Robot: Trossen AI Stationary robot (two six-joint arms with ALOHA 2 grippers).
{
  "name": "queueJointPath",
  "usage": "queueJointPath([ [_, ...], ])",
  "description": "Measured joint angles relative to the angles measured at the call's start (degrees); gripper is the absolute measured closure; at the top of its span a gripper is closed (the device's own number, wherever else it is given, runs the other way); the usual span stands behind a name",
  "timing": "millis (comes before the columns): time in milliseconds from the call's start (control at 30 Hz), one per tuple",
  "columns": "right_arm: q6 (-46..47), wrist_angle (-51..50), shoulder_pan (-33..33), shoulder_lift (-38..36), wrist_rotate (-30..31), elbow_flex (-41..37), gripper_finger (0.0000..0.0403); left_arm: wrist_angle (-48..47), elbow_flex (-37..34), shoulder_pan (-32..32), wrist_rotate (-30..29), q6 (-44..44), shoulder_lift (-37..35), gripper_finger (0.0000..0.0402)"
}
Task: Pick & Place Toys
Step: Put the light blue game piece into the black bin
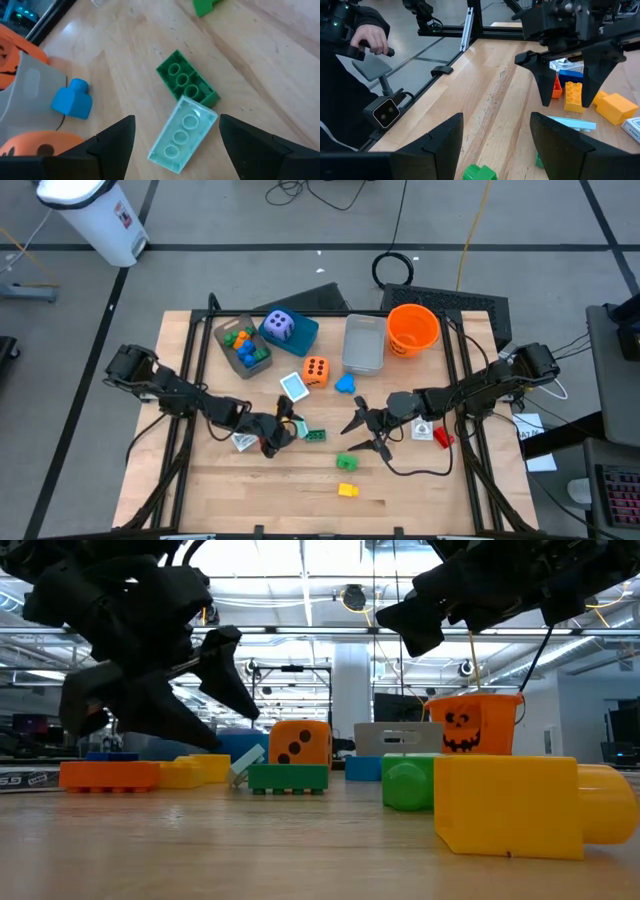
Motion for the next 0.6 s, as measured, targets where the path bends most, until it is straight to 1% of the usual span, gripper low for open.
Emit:
queueJointPath([
  [100,0.00,0.00,0.00,0.00,0.19,0.00,0.0179,1.32,0.52,0.11,0.32,1.80,2.35,0.0111],
  [367,0.00,-0.05,0.00,0.00,0.17,0.00,0.0179,-0.04,4.88,1.36,0.46,3.94,7.42,0.0115],
  [600,0.00,-0.56,0.00,0.00,0.17,-0.02,0.0179,-5.69,6.82,3.11,0.57,4.58,8.75,0.0127],
])
